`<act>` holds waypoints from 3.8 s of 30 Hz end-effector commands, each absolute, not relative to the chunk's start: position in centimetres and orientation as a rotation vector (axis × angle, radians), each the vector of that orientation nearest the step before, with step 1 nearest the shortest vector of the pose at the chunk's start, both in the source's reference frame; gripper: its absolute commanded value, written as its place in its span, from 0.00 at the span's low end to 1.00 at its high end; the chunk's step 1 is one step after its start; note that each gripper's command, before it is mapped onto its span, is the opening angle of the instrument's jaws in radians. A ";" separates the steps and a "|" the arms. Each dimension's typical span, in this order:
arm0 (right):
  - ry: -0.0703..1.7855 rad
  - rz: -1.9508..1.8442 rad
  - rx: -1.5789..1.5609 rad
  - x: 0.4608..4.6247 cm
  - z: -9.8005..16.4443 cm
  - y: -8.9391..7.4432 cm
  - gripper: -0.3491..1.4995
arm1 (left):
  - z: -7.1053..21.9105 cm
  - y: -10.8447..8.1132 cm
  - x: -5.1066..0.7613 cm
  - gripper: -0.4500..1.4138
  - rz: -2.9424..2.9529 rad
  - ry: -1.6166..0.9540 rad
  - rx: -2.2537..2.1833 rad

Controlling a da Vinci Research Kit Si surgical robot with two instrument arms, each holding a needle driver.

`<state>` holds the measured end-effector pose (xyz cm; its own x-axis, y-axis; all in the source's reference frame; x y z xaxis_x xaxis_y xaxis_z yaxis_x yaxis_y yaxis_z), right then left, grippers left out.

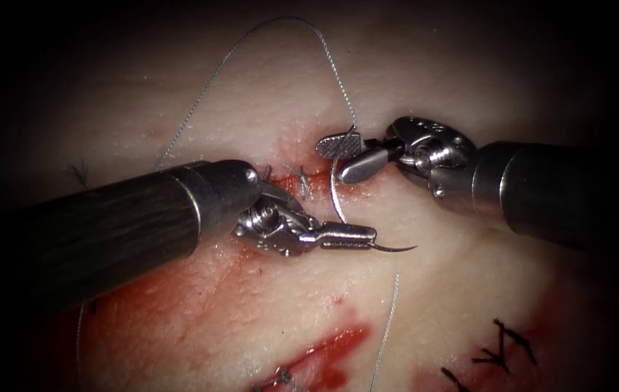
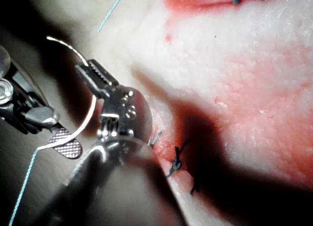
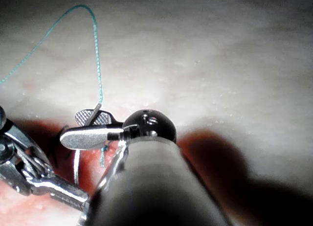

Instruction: Wound Closure

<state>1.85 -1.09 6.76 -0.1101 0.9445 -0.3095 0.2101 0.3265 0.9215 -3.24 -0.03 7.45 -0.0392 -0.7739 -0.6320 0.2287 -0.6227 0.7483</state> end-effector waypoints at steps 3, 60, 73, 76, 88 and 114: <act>1.570 0.890 1.082 1.97 6.8 -1.0 0.70 | 7.4 0.0 -3.30 0.00 -1.752 -0.598 1.510; 1.225 1.234 0.613 1.85 6.8 -0.9 0.00 | 7.5 0.0 -3.41 0.71 -2.382 -0.584 1.484; 1.219 1.233 0.613 1.88 6.8 -1.0 0.00 | 7.4 0.0 -3.46 0.00 -2.147 -0.668 1.412; 1.226 1.208 0.624 1.87 6.8 -1.0 0.00 | 7.4 0.0 -3.44 0.00 -2.123 -0.676 1.407; 1.308 1.105 0.711 1.87 6.8 -1.0 0.66 | 7.3 0.1 -3.33 0.00 -1.992 -0.677 1.419; 1.499 1.173 0.889 1.75 6.7 -1.0 0.65 | 7.2 0.1 -3.31 0.00 -1.887 -0.714 1.447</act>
